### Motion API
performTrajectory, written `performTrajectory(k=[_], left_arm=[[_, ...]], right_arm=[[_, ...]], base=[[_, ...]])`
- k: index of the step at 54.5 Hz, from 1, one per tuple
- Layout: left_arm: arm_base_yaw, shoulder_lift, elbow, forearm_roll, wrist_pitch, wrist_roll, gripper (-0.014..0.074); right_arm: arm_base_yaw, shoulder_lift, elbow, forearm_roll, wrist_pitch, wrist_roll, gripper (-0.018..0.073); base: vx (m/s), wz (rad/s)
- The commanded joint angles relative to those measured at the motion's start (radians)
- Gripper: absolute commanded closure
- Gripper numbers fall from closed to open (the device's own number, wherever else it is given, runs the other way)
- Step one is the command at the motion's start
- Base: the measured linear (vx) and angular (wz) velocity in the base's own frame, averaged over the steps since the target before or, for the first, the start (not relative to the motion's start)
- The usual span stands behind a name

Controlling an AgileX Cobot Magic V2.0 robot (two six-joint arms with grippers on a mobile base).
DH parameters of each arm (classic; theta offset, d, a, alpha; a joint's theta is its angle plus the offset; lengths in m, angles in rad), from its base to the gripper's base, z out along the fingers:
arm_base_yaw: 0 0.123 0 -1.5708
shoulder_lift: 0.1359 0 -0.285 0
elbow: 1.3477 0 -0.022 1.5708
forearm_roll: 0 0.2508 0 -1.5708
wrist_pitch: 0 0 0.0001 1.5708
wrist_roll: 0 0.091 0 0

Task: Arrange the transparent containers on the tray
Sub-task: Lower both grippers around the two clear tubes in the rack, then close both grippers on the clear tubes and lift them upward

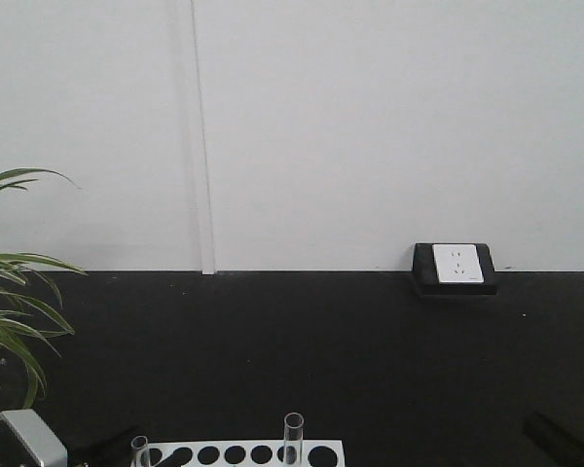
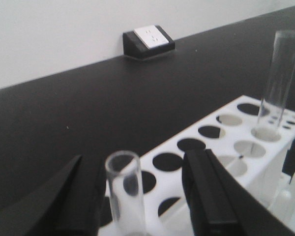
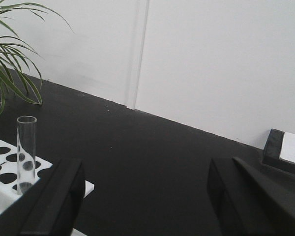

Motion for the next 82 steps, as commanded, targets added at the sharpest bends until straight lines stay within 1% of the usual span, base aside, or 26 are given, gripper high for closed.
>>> performTrajectory(k=[1, 7, 16, 18, 21, 25, 34, 38, 40, 44, 48, 50, 54, 56, 60, 63, 67, 76, 82], left_arm=[[-0.006, -0.001, -0.022, -0.025, -0.125, -0.003, 0.0183], [-0.006, 0.01, -0.022, -0.025, -0.165, -0.003, 0.0318], [-0.006, 0.01, -0.022, -0.025, -0.197, -0.003, 0.0575], [-0.006, 0.01, -0.022, -0.025, -0.218, -0.004, 0.0607], [-0.006, 0.003, -0.026, -0.024, -0.236, -0.008, 0.0605], [-0.006, -0.038, -0.037, -0.024, -0.234, -0.036, 0.0604], [-0.006, -0.185, -0.095, -0.025, -0.212, -0.149, 0.0601], [-0.006, -0.273, -0.141, -0.023, -0.14, -0.207, 0.0601], [-0.006, -0.321, -0.172, -0.021, -0.078, -0.24, 0.0601], [-0.006, -0.396, -0.231, -0.001, 0.051, -0.269, 0.0601], [-0.006, -0.464, -0.298, 0.041, 0.183, -0.291, 0.0601], [-0.006, -0.49, -0.332, 0.071, 0.246, -0.302, 0.0601], [-0.006, -0.533, -0.376, 0.117, 0.32, -0.349, 0.0601], [-0.006, -0.555, -0.392, 0.137, 0.345, -0.375, 0.0601], [-0.006, -0.581, -0.408, 0.15, 0.355, -0.409, 0.0601], [-0.006, -0.593, -0.408, 0.15, 0.354, -0.41, 0.0601], [-0.006, -0.597, -0.408, 0.151, 0.375, -0.415, 0.0601], [-0.006, -0.596, -0.408, 0.151, 0.403, -0.424, 0.0601], [-0.006, -0.596, -0.408, 0.149, 0.402, -0.425, 0.0601]], right_arm=[[0.001, -0.004, -0.028, 0.003, -0.092, -0.003, -0.0001], [0.001, -0.004, -0.028, 0.003, -0.092, -0.003, -0.0001], [0.001, -0.004, -0.028, 0.003, -0.092, 0.0, -0.0001], [0.001, -0.004, -0.028, 0.003, -0.092, 0.001, -0.0001], [0.001, -0.004, -0.028, 0.003, -0.092, 0.001, -0.0001], [0.001, -0.004, -0.028, 0.003, -0.092, 0.001, -0.0001], [0.001, -0.004, -0.028, 0.003, -0.092, 0.013, -0.0001], [0.001, -0.004, -0.028, 0.003, -0.092, 0.023, -0.0001], [0.001, -0.004, -0.028, -0.002, -0.092, 0.023, -0.0001], [0.001, -0.003, -0.032, -0.024, -0.088, 0.023, -0.0001], [0.001, 0.008, -0.052, -0.072, -0.076, 0.025, -0.0001], [0.001, 0.018, -0.071, -0.112, -0.07, 0.037, -0.0001], [0.001, 0.053, -0.112, -0.195, -0.067, 0.087, -0.0001], [0.001, 0.084, -0.136, -0.239, -0.074, 0.132, -0.0001], [0.001, 0.156, -0.196, -0.342, -0.087, 0.21, -0.0001], [0.001, 0.217, -0.246, -0.417, -0.104, 0.258, -0.0001], [0.001, 0.302, -0.295, -0.474, -0.149, 0.315, -0.0001], [0.006, 0.462, -0.39, -0.524, -0.273, 0.387, -0.0001], [0.056, 0.537, -0.442, -0.529, -0.282, 0.387, -0.0001]], base=[[0.0, 0.0], [0.0, 0.0], [0.0, 0.0], [0.0, 0.0], [0.0, 0.0], [0.0, 0.0], [0.0, 0.0], [0.0, 0.0], [0.0, 0.0], [0.0, 0.0], [0.0, 0.0], [0.0, 0.0], [0.0, 0.0], [0.0, 0.0], [0.0, 0.0], [0.0, 0.0], [0.0, 0.0], [0.0, 0.0], [0.0, 0.0]])
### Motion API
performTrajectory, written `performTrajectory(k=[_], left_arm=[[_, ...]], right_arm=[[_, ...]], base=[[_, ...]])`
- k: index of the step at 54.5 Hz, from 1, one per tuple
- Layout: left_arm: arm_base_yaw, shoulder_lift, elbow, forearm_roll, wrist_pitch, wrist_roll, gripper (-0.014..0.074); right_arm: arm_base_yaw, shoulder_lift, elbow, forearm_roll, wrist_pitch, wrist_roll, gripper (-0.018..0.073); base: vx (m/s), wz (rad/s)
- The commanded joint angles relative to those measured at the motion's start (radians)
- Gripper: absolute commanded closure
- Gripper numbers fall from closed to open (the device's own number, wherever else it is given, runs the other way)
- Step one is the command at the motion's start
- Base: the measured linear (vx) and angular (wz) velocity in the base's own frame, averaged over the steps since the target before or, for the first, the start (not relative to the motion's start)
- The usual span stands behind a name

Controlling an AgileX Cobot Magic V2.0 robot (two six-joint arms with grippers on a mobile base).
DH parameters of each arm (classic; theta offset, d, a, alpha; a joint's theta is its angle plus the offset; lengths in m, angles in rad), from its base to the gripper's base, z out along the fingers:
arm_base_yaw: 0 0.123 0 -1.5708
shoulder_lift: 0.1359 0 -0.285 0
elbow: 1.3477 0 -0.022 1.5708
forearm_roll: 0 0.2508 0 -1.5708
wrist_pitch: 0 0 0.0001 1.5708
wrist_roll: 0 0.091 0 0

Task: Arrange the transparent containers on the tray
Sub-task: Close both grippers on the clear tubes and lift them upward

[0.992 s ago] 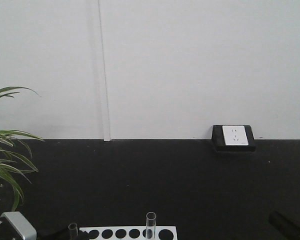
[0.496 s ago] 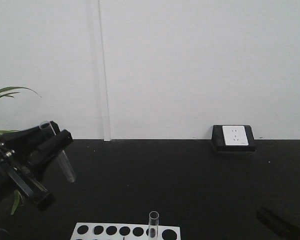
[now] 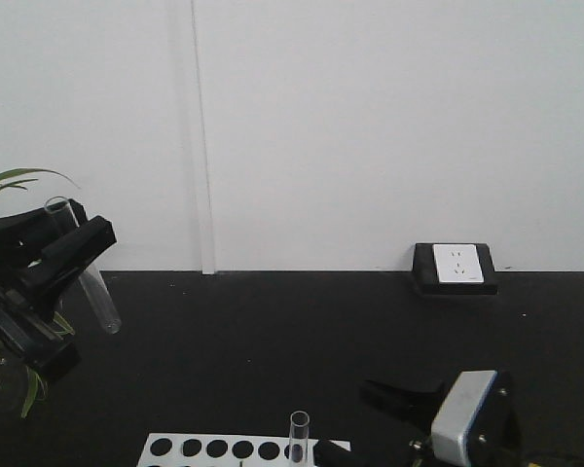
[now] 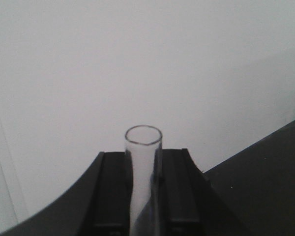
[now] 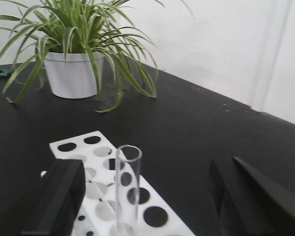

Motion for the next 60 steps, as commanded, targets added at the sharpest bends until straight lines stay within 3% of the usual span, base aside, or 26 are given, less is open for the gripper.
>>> performTrajectory(k=[1, 18, 25, 31, 40, 54, 60], left_arm=[[-0.006, -0.018, -0.034, -0.043, -0.047, -0.013, 0.0601], [-0.006, -0.018, -0.034, -0.044, -0.051, -0.045, 0.0601], [-0.006, -0.018, -0.034, -0.043, -0.054, -0.055, 0.0601], [-0.006, -0.018, -0.034, -0.043, -0.054, -0.055, 0.0601], [-0.006, -0.018, -0.034, -0.043, -0.054, -0.055, 0.0601], [-0.006, -0.018, -0.034, -0.044, -0.054, -0.055, 0.0601], [-0.006, -0.018, -0.034, -0.043, -0.053, -0.057, 0.0601]], right_arm=[[0.04, 0.027, -0.065, 0.01, -0.095, 0.006, -0.0001], [0.104, 0.172, -0.179, 0.067, -0.071, 0.003, 0.0004], [0.121, 0.216, -0.206, 0.079, -0.074, 0.008, 0.0073], [0.126, 0.225, -0.207, 0.087, -0.075, 0.008, 0.023], [0.126, 0.219, -0.207, 0.088, -0.094, 0.012, 0.0568], [0.125, 0.1, -0.276, 0.079, -0.081, 0.139, 0.0572], [0.125, -0.001, -0.355, 0.075, 0.005, 0.214, 0.0572]], base=[[0.0, 0.0], [0.0, 0.0], [0.0, 0.0], [0.0, 0.0], [0.0, 0.0], [0.0, 0.0], [0.0, 0.0]])
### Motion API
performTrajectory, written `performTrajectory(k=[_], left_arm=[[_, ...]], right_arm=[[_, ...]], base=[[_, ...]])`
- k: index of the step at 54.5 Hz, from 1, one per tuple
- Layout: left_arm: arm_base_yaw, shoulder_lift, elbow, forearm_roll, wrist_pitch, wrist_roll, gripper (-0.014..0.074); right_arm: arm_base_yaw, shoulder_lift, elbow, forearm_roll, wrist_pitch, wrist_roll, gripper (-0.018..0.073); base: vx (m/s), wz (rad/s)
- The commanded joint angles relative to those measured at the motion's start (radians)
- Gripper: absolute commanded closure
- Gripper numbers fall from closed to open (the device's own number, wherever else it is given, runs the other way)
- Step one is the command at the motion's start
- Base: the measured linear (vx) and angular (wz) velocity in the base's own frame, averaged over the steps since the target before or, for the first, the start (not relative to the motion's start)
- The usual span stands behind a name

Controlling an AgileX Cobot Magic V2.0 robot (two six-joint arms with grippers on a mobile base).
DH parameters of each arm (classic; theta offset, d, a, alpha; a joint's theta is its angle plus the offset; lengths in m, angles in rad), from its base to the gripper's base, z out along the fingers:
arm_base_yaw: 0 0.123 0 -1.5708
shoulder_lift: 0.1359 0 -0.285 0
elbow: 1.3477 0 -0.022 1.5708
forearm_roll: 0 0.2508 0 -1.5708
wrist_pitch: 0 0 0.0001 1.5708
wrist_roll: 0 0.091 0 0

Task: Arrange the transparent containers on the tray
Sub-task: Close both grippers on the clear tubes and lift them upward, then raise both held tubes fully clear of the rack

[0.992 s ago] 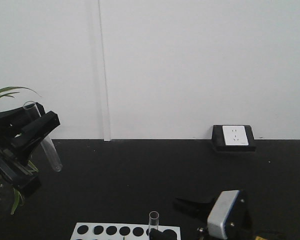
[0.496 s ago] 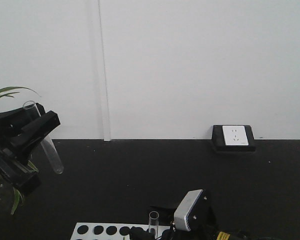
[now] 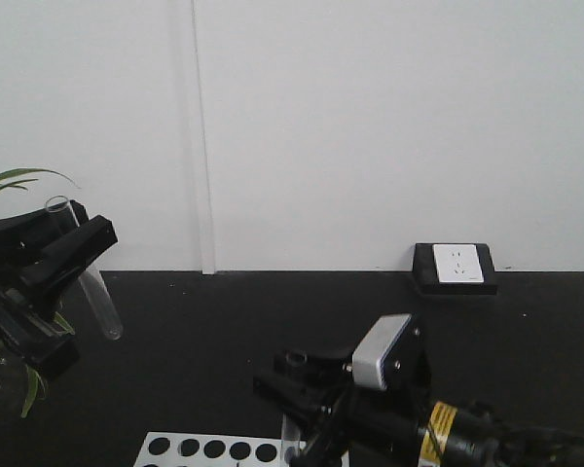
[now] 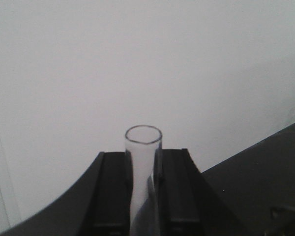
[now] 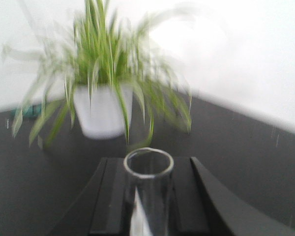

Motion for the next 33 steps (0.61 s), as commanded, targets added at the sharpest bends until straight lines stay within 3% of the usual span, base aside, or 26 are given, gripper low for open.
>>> performTrajectory(k=[1, 8, 15, 23, 33], left_arm=[[-0.006, -0.018, -0.034, -0.043, -0.052, -0.012, 0.0601], [-0.006, -0.018, -0.034, -0.037, 0.0, -0.022, 0.0601], [-0.006, -0.021, -0.031, 0.028, 0.094, -0.12, 0.0601], [-0.006, -0.07, 0.037, 0.153, 0.103, -0.205, 0.0601], [-0.006, -0.211, 0.21, 0.158, 0.12, -0.236, 0.0601]], right_arm=[[-0.001, -0.13, -0.092, 0.025, -0.01, 0.074, 0.0572], [-0.001, -0.264, -0.163, -0.029, 0.161, 0.177, 0.0572], [-0.001, -0.388, -0.158, -0.123, 0.333, 0.269, 0.0572], [-0.001, -0.532, -0.08, -0.286, 0.425, 0.376, 0.0572], [-0.002, -0.695, 0.081, -0.325, 0.529, 0.448, 0.0572]], base=[[0.0, 0.0], [0.0, 0.0], [0.0, 0.0], [0.0, 0.0], [0.0, 0.0]])
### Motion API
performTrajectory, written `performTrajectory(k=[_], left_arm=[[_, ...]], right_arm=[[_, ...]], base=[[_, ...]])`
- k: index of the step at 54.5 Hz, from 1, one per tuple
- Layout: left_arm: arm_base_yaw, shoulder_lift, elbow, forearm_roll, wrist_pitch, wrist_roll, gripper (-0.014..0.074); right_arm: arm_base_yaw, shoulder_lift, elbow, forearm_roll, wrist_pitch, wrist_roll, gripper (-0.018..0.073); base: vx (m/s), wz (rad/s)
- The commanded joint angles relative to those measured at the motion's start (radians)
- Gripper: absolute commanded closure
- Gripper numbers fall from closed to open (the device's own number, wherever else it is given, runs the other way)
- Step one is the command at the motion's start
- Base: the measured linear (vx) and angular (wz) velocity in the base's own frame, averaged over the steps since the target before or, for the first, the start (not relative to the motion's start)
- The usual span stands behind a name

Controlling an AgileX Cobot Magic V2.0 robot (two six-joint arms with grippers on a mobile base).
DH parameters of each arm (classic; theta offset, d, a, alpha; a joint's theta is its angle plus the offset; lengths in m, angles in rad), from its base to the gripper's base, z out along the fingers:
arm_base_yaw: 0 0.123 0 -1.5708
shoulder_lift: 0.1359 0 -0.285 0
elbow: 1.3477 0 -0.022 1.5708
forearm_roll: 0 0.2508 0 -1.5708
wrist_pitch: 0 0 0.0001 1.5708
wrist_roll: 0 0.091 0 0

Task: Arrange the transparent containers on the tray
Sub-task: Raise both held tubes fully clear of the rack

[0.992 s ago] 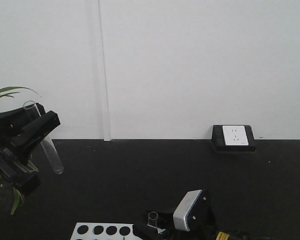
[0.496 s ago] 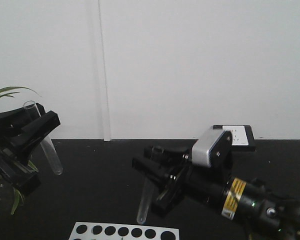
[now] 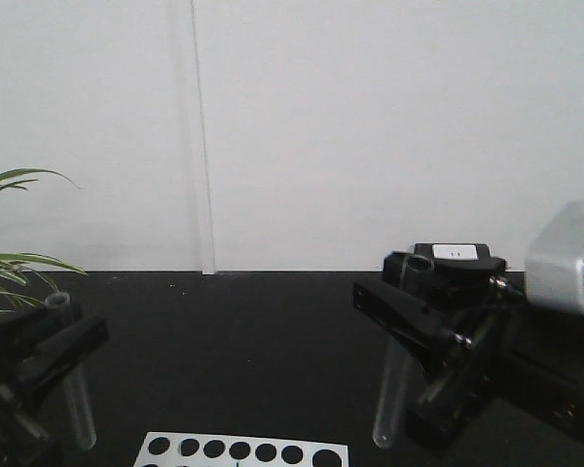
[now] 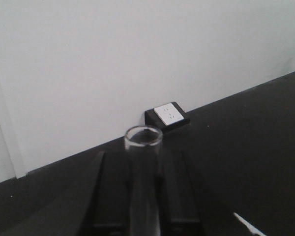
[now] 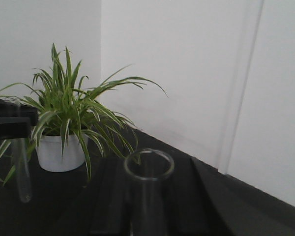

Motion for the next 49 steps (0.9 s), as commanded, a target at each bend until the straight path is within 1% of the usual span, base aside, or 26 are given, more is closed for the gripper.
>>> performTrajectory(k=[1, 8, 13, 49], left_arm=[[-0.006, -0.088, 0.046, -0.034, -0.027, -0.02, 0.0601], [-0.006, -0.172, 0.109, -0.034, 0.006, -0.02, 0.0601], [-0.006, -0.197, 0.116, -0.032, 0.029, -0.02, 0.0601], [-0.006, -0.196, 0.115, -0.034, 0.038, -0.019, 0.0601]], right_arm=[[-0.002, -0.09, 0.043, 0.009, 0.015, 0.03, 0.0572], [-0.002, -0.171, 0.119, 0.01, 0.049, 0.037, 0.0572], [-0.002, -0.183, 0.126, 0.009, 0.067, 0.039, 0.0572], [-0.002, -0.179, 0.129, 0.008, 0.064, 0.039, 0.0572]], base=[[0.0, 0.0], [0.0, 0.0], [0.0, 0.0], [0.0, 0.0]])
